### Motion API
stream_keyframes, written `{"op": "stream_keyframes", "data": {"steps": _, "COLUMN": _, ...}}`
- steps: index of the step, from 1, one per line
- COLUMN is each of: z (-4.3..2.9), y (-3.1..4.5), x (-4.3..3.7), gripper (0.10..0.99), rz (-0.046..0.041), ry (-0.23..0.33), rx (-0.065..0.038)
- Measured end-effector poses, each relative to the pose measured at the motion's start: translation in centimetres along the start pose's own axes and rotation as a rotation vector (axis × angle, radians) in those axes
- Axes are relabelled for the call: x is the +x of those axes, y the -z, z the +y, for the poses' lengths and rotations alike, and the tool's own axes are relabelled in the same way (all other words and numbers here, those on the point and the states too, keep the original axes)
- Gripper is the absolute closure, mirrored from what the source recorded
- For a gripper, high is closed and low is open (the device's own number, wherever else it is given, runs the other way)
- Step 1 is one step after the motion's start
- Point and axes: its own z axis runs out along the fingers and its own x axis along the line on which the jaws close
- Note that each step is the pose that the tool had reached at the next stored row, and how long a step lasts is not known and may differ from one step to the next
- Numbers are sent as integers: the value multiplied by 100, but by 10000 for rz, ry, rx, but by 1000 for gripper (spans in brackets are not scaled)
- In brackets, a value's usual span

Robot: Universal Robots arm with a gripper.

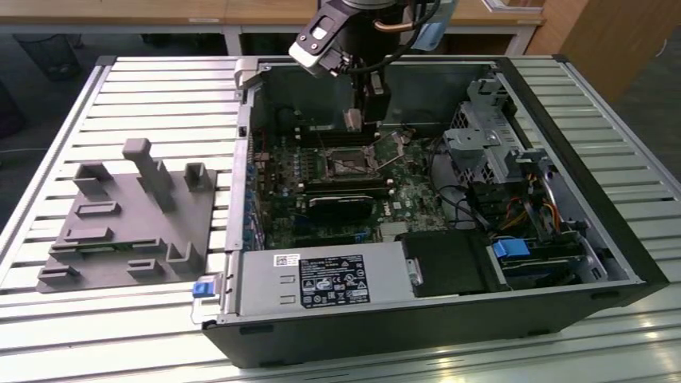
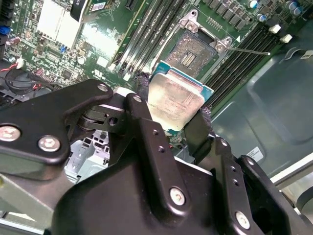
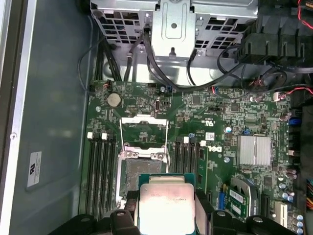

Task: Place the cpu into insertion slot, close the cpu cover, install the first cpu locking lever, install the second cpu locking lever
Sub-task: 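Place the cpu into insertion slot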

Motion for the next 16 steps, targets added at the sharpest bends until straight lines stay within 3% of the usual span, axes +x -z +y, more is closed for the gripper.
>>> {"op": "stream_keyframes", "data": {"steps": 16, "z": -11, "y": -130, "x": -2, "gripper": 549, "rz": 0, "ry": 0, "rx": 1}}
